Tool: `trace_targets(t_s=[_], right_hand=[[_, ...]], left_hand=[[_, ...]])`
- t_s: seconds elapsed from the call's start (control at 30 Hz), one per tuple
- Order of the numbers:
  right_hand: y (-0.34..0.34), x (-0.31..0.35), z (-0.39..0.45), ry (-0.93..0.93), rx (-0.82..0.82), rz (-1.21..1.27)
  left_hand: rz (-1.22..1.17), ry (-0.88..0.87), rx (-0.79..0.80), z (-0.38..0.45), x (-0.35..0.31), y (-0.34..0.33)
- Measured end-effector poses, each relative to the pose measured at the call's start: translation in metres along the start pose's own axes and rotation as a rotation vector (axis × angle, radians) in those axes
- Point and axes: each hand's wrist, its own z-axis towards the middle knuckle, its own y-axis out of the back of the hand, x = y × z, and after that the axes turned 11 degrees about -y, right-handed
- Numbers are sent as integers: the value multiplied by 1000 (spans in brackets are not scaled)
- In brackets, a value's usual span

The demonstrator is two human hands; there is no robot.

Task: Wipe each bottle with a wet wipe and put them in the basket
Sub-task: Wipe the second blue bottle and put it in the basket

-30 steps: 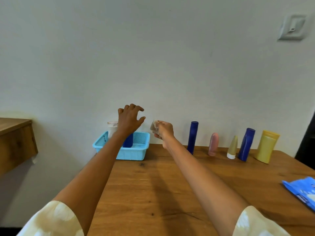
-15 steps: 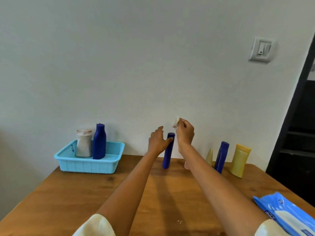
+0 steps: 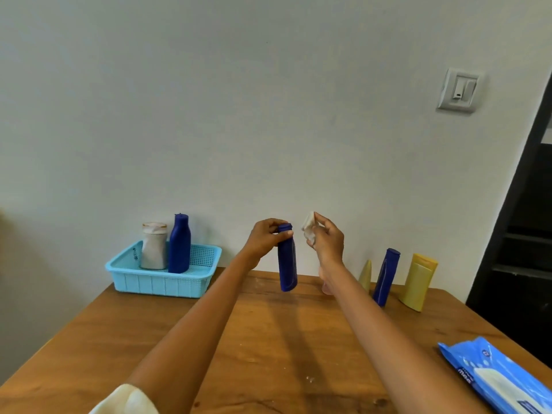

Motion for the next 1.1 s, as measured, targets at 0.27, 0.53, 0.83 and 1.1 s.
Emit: trace_targets(t_s=[0.27, 0.53, 0.83, 1.1], right_hand=[[-15, 0, -85, 204, 187, -177], [-22, -40, -151, 607, 54, -536], [-25, -36, -151, 663, 3, -596], [-1, -61, -143, 630, -3, -598]], left_hand=[[-234, 62, -86, -60, -46, 30], [-364, 141, -236, -101, -70, 48], [-458, 189, -213, -125, -69, 46], [-434, 174, -218, -124, -69, 52]])
